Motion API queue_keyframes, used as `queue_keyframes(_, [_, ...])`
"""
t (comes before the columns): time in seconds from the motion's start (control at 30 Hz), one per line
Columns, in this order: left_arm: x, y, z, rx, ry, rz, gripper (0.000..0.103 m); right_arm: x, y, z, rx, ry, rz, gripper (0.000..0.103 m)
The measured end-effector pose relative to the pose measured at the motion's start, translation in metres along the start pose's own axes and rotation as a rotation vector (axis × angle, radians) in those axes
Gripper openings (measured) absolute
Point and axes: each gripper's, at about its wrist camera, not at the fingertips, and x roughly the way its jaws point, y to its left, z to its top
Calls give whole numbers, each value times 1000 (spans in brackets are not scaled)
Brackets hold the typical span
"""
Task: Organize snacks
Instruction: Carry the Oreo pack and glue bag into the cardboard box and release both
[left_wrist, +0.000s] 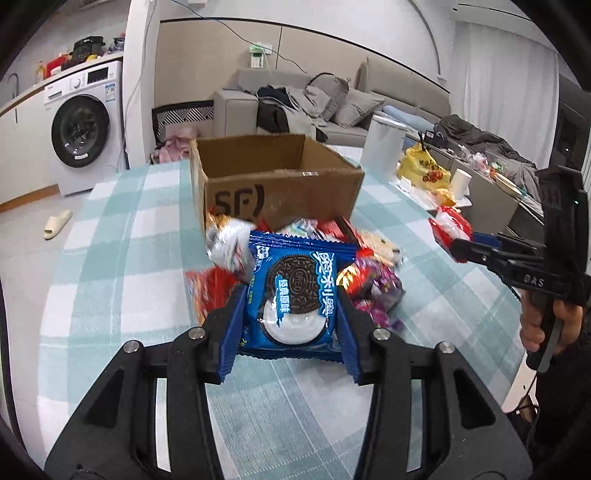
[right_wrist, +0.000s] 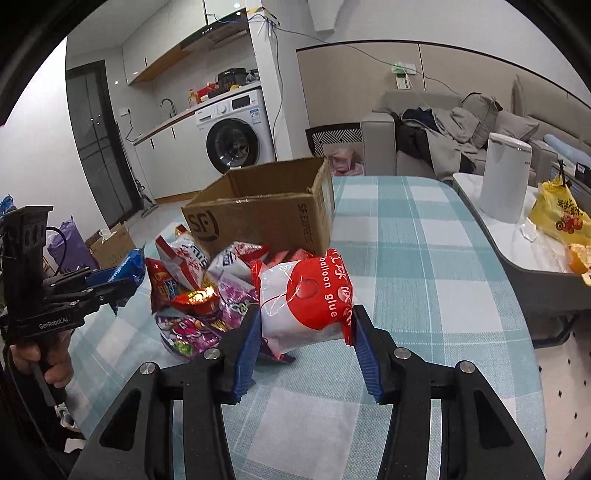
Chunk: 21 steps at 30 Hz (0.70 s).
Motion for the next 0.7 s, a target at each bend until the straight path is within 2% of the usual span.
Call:
queue_keyframes(0.4, [-14,14,42,-60,-89,61,43,-4,24,38,-17,-55,69,49])
queue_keyframes(0.7, [-4,19,63,-70,-104,96,43,8,25,57,12,-72,76,49])
